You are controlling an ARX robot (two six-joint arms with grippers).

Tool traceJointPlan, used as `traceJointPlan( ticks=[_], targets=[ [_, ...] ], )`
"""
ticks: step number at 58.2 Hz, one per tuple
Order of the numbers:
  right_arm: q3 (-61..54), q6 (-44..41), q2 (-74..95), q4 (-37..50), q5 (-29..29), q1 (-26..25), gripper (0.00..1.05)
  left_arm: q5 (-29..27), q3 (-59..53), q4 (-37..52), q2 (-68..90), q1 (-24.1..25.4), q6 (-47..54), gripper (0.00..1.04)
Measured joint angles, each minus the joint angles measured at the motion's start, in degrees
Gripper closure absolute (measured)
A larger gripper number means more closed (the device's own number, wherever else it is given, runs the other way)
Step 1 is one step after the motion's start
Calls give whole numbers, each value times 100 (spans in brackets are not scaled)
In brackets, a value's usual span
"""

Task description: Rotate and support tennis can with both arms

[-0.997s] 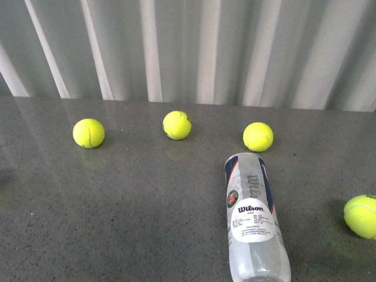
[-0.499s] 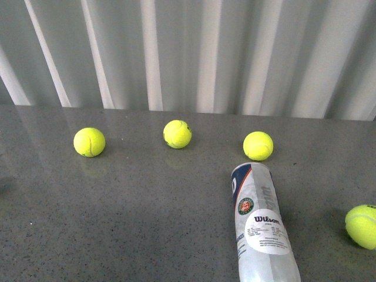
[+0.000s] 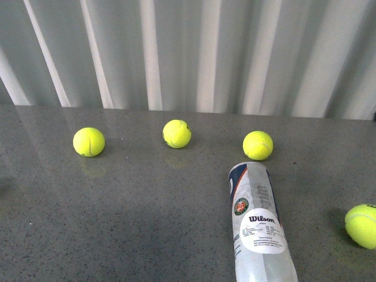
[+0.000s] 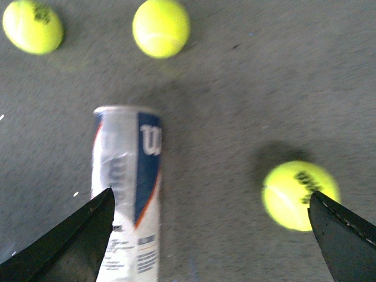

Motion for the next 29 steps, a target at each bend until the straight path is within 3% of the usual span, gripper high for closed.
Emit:
traceJointPlan(
  ticks=[12,29],
  targets=[
    [566,116,1106,-227,-302,553,7,0,0,0,0,0,0,7],
    [1054,350,2033,-210,-608,693,7,0,0,0,0,0,-2,7]
  ],
)
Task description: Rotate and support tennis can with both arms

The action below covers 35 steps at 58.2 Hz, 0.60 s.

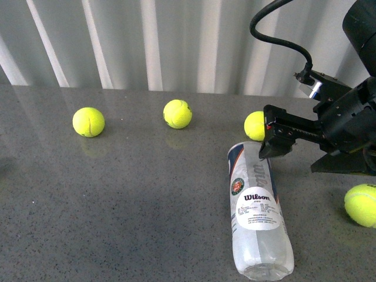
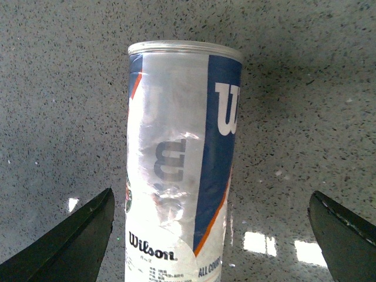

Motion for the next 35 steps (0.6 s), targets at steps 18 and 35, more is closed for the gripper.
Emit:
traceJointPlan(
  ticks=[18,35],
  targets=[
    [531,66,925,210,-138,282,7,0,0,0,0,0,2,7],
    [592,63,1344,533,-122,415,10,2,0,0,0,0,0,7]
  ],
)
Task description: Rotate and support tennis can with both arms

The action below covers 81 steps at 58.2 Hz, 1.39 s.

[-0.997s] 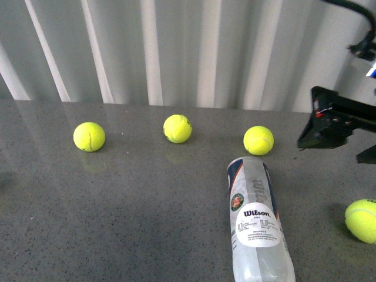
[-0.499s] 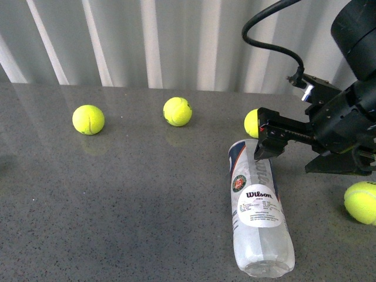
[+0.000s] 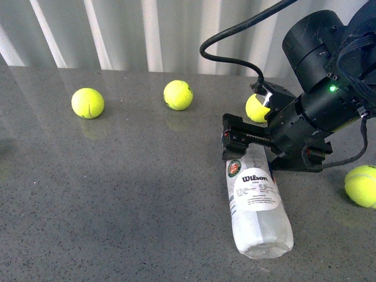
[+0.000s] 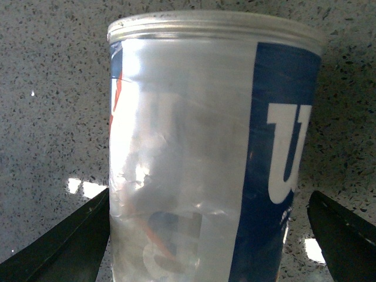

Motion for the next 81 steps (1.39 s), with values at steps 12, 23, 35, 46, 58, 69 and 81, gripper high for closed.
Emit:
traceJointPlan(
  ticks=[12,23,35,46,58,69,81],
  targets=[
    [-11,-48,26,48,42,-42,45,0,0,0,0,0,2,7],
    [15,-125,15,46,85,-42,66,-2,0,0,0,0,2,7],
    [33,-205,-13,39,127,-26,78,-2,0,0,0,0,2,7],
    [33,-245,-63,9,157,4,87,-2,0,0,0,0,2,7],
    [33,-321,-149,-33,234,52,93,0,0,0,0,0,2,7],
    [-13,-595,-439,-72,511,160,97,0,0,0,0,0,2,7],
    [-339,-2288,-1331,393,1805,420,99,0,0,0,0,0,2,7]
  ],
)
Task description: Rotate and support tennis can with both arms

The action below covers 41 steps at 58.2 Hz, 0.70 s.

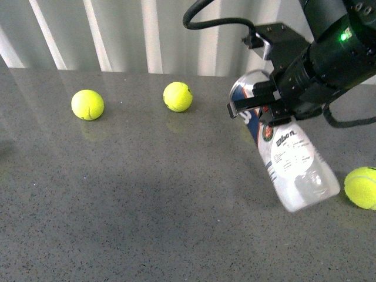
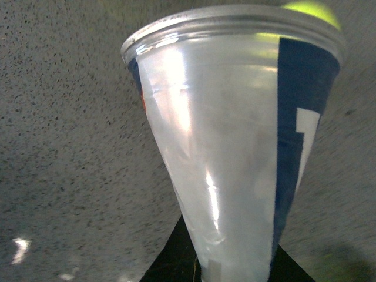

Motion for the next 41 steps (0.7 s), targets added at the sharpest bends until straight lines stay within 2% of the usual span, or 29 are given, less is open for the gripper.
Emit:
traceJointPlan(
  ticks=[6,12,17,18,22,28,33,41],
  targets=[
    [-319,-1080,-319,697,479,103,99,0,0,0,0,0,0,7],
    [-831,-2496,-553,1714,765,190,99,0,0,0,0,0,0,7],
    [-1281,-3991,-577,2553,922,232,99,-2,0,0,0,0,0,7],
    [-1338,-4070,-566,2664,925,234,99,0,0,0,0,0,0,7],
    [-1666,-5259,-487,3303,813,256,99,-2,0,0,0,0,0,7],
    [-1886,-6288,-332,3884,531,295,99,-2,0,0,0,0,0,7],
    [-1902,-6649,-216,4092,321,387,99,0,0,0,0,0,0,7],
    [-1707,-6738,-15,4087,122,627,99,0,0,0,0,0,0,7]
  ],
)
